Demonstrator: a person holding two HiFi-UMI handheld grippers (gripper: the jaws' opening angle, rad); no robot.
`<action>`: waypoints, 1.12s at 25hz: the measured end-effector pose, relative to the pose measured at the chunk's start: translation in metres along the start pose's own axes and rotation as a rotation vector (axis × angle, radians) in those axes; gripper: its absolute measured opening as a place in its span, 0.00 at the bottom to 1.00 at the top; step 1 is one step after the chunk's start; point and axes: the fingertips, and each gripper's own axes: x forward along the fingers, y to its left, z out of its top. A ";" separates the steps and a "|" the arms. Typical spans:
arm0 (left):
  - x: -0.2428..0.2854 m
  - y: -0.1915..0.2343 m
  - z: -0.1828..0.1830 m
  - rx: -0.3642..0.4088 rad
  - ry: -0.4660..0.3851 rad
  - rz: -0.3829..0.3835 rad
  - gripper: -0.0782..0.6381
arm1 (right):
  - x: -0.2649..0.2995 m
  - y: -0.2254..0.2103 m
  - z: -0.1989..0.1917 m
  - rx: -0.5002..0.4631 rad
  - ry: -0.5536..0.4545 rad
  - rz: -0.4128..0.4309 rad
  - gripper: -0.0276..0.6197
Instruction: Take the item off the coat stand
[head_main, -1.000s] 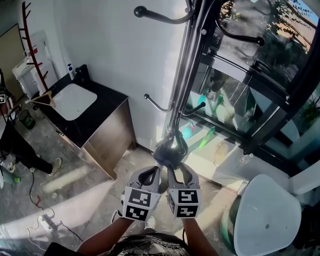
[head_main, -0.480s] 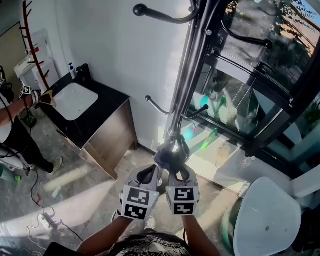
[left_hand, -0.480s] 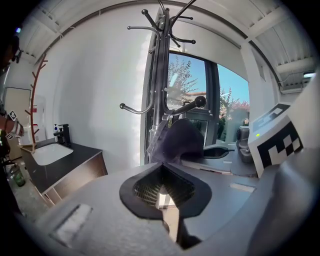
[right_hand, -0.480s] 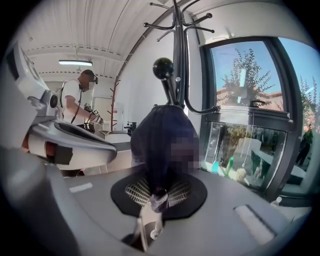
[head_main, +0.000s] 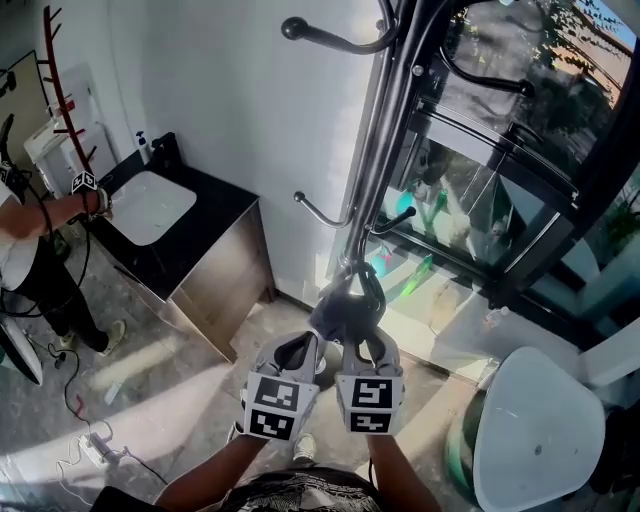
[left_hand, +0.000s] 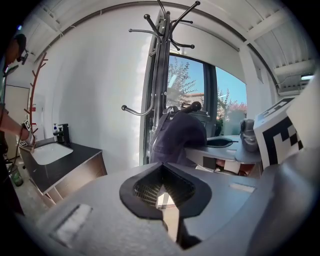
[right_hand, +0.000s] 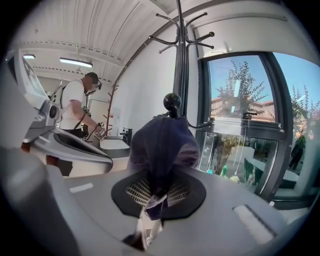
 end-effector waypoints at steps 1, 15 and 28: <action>-0.002 0.000 0.001 0.002 -0.002 -0.004 0.11 | -0.002 0.000 0.002 -0.002 -0.003 -0.007 0.08; -0.031 -0.012 0.003 0.022 -0.018 -0.068 0.11 | -0.047 0.005 0.006 -0.003 -0.024 -0.104 0.08; -0.062 -0.032 0.002 0.055 -0.040 -0.095 0.11 | -0.091 0.011 0.004 0.017 -0.038 -0.151 0.08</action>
